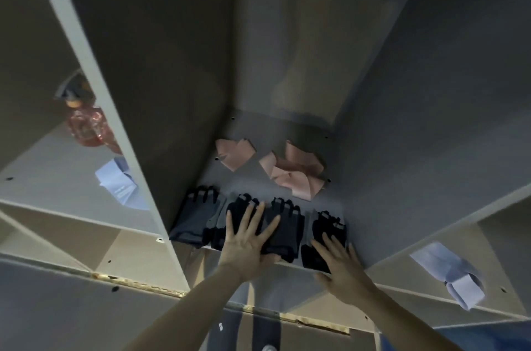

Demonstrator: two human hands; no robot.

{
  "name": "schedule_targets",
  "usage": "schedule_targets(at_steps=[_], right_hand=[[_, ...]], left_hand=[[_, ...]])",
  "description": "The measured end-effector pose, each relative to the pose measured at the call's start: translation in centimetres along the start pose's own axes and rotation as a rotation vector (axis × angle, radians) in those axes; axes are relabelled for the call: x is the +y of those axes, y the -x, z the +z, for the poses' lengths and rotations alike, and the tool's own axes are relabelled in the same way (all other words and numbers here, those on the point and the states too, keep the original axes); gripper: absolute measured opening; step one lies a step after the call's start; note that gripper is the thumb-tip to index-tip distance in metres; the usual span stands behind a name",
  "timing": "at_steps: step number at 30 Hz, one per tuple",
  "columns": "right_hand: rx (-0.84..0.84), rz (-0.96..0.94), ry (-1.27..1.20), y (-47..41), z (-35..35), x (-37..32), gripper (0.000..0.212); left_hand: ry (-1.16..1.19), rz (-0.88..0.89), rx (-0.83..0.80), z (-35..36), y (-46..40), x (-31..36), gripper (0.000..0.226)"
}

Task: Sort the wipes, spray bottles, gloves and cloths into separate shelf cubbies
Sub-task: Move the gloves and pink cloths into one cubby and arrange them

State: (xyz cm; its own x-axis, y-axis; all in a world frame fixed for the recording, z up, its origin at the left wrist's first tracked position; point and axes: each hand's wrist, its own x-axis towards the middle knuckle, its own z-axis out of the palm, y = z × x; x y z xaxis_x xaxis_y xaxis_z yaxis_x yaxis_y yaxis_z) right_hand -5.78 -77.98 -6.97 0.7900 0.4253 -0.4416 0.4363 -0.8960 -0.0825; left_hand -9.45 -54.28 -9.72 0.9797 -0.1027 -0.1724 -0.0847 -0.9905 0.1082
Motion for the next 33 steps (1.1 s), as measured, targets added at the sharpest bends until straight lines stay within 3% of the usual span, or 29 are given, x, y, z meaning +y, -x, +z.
schedule_targets(at_steps=[4, 10, 19, 22, 27, 30, 33], right_hand=[[-0.013, -0.043, -0.036, -1.3, -0.1, -1.9, 0.078], [-0.154, -0.066, 0.072, -2.5, 1.1, -3.4, 0.079], [-0.274, -0.087, 0.086, -2.5, -1.4, -4.1, 0.074], [-0.219, -0.064, -0.022, -2.2, -2.7, -4.5, 0.073], [0.069, -0.093, -0.280, -1.7, -5.2, -6.3, 0.080], [0.159, -0.136, -0.476, -1.4, -6.6, -7.5, 0.071], [0.248, -0.137, -0.508, -2.2, -7.1, -7.0, 0.060]], left_hand=[[-0.139, -0.036, -0.053, 0.3, 2.2, -5.0, 0.097], [-0.078, -0.124, -0.157, 0.3, 2.4, -7.3, 0.071], [-0.157, -0.104, -0.264, -0.4, 1.7, -7.5, 0.069], [-0.108, -0.108, -0.251, -1.4, 2.0, -7.2, 0.077], [0.364, -0.141, 0.043, -5.2, 4.1, -5.6, 0.073], [0.804, -0.182, 0.257, -7.7, 6.1, -4.7, 0.059], [1.057, -0.212, 0.408, -9.0, 8.0, -4.4, 0.043]])
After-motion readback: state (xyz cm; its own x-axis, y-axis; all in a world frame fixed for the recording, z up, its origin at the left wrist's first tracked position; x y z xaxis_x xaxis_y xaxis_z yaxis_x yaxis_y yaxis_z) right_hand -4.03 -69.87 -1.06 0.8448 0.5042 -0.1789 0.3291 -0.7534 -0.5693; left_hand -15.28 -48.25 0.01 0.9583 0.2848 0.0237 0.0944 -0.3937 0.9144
